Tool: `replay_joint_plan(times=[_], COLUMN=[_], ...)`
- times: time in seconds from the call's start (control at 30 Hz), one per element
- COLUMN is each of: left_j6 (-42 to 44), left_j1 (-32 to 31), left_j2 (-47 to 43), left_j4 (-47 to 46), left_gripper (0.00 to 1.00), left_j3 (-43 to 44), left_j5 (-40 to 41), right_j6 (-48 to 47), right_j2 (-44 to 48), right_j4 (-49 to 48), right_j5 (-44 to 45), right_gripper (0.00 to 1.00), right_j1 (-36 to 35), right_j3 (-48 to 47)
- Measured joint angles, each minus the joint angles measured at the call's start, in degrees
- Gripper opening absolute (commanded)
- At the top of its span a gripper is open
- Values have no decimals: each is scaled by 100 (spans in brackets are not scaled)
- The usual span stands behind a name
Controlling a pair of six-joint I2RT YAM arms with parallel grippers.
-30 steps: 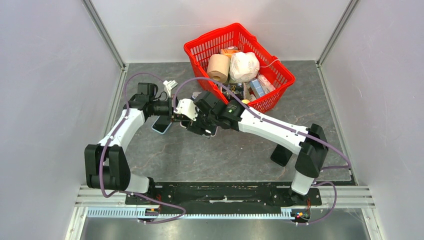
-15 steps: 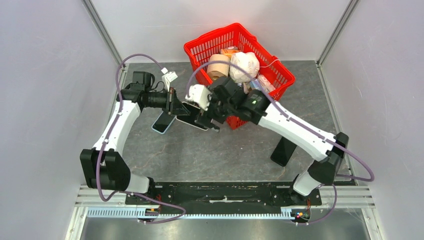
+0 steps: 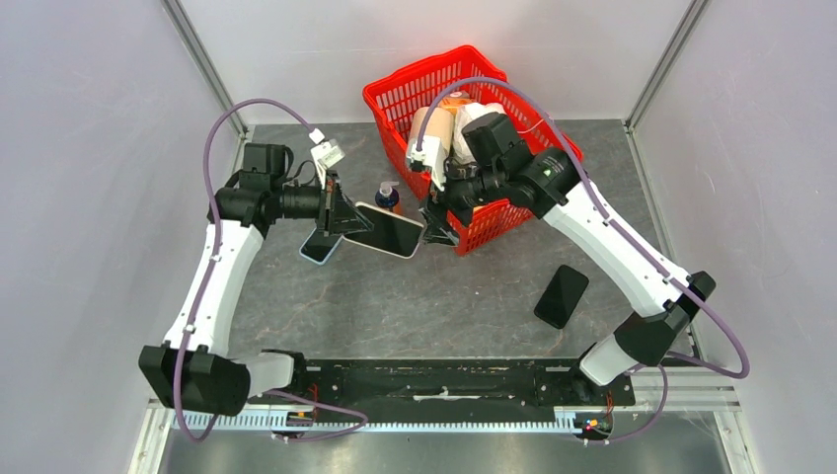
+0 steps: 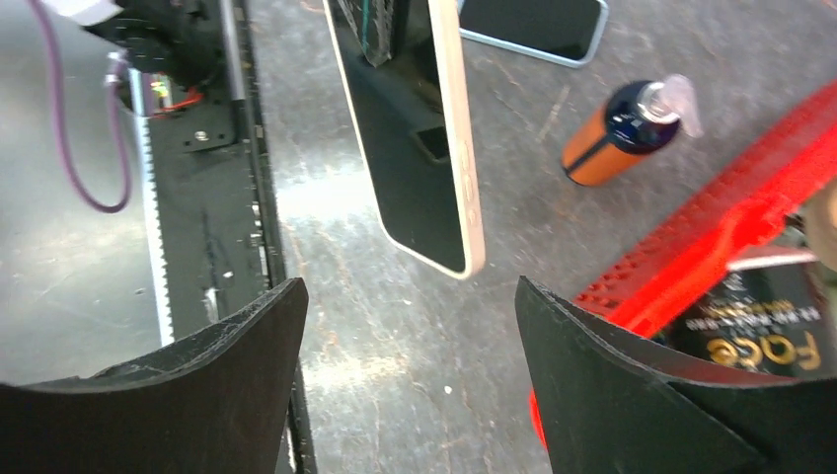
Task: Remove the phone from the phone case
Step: Pick up the phone at the center of the board.
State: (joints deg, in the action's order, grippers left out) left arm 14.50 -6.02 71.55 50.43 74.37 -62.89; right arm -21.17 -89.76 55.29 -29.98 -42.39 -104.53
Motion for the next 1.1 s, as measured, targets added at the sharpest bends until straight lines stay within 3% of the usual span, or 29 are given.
replay_joint_plan(times=[0.3, 0.57, 0.73, 0.8, 0.83, 0.87, 0.97, 1.07, 1.1], left_j6=[-271, -737, -940, -979, -999, -1012, -1043, -1045, -1045], left_j1=[-382, -472, -538, -540, -544, -549, -560, -564, -564], left_j2=[-693, -911, -914, -922, -927, -933, -942, -949, -949], left_j4=[-437, -1012, -1226, -1296, -1327, -1342, -1399, -1456, -1467], left_gripper=[2, 2, 2, 2, 2, 2, 2, 13, 21], left_j3=[-44, -157, -341, -415, -455, -490, -577, -623, -625], left_j5=[-59, -129, -240, -291, -315, -332, -431, -463, -455], right_j6=[-72, -229, -251, -258, -262, -264, -396, -424, -422], right_j2=[-413, -798, -894, -938, -957, -977, -1010, -1010, -1010], right_j4=[289, 555, 654, 667, 669, 673, 774, 835, 837], right_j5=[-1193, -1777, -2024, -2098, -2124, -2129, -2293, -2297, -2284], right_gripper=[73, 47, 38, 30, 20, 3, 0, 0, 0], right_j1=[-2, -2, 33, 33, 35, 35, 44, 46, 50], right_j3=[-160, -173, -223, -243, -245, -245, -245, -245, -245])
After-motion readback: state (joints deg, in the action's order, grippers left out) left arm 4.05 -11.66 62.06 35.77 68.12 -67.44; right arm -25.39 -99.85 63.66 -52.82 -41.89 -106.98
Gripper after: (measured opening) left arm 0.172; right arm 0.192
